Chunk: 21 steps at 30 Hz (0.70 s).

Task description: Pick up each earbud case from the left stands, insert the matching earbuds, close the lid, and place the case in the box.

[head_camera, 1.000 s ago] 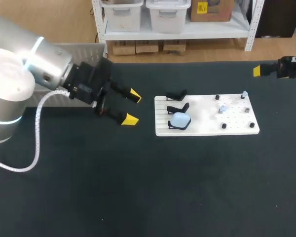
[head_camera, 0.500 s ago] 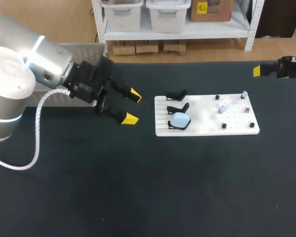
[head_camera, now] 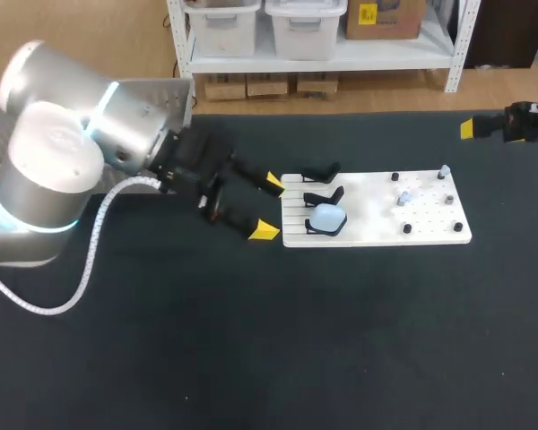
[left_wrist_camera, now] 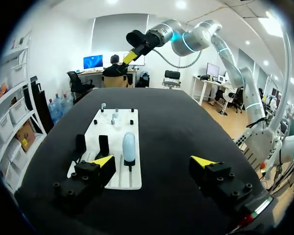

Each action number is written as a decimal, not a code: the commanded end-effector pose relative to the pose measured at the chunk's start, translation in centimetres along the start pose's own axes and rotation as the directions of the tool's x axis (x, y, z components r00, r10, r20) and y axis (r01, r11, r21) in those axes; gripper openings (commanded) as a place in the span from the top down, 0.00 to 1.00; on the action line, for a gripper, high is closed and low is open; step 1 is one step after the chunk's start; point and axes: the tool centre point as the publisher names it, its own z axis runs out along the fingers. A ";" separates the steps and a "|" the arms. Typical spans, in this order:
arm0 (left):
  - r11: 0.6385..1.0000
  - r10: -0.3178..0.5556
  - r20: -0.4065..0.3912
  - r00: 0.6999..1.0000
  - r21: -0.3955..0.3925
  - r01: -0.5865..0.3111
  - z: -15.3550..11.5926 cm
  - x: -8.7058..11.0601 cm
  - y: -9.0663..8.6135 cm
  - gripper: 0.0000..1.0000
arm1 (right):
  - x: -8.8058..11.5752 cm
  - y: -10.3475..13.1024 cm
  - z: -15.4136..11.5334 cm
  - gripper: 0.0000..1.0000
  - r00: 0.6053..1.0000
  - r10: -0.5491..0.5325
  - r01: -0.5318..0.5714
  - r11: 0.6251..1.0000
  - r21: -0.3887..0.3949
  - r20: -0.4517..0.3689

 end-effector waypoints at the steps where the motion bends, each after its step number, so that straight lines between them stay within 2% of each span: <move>1: 1.000 0.016 -0.001 1.000 0.012 -0.016 0.8 -0.1 1.0 0.00 | 0.0 0.0 0.0 0.00 1.000 0.000 0.000 1.000 0.000 0.000; 21: 0.998 0.021 0.089 0.996 -0.059 -0.016 4.8 1.9 1.3 0.00 | 0.0 0.0 0.0 0.00 1.000 0.000 0.000 1.000 0.000 0.000</move>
